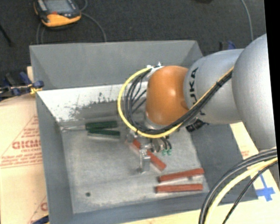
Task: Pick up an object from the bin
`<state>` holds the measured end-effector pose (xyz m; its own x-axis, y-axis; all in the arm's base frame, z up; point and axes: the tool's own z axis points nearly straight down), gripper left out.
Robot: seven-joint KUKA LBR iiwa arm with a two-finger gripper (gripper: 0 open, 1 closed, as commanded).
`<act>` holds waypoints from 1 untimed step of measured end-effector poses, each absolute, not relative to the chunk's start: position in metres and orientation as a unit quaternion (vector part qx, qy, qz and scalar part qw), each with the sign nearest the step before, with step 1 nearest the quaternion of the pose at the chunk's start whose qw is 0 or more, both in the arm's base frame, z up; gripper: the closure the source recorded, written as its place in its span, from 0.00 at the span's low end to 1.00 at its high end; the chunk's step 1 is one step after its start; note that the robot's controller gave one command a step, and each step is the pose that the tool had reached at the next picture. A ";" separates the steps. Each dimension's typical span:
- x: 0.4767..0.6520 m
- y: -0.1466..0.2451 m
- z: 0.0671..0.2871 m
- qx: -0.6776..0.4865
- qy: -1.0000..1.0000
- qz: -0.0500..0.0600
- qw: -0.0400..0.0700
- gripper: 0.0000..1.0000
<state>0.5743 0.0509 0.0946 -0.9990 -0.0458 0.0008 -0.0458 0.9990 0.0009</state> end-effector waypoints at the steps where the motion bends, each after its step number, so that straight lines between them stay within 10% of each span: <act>1: 0.625 0.011 0.083 -0.024 -1.000 -0.001 -0.002 0.00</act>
Offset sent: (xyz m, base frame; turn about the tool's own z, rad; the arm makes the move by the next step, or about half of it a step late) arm 0.0460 -0.0479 -0.0232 -0.0282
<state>0.6250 0.0113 0.0827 -0.9988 0.0484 -0.0046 0.0484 0.9988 0.0020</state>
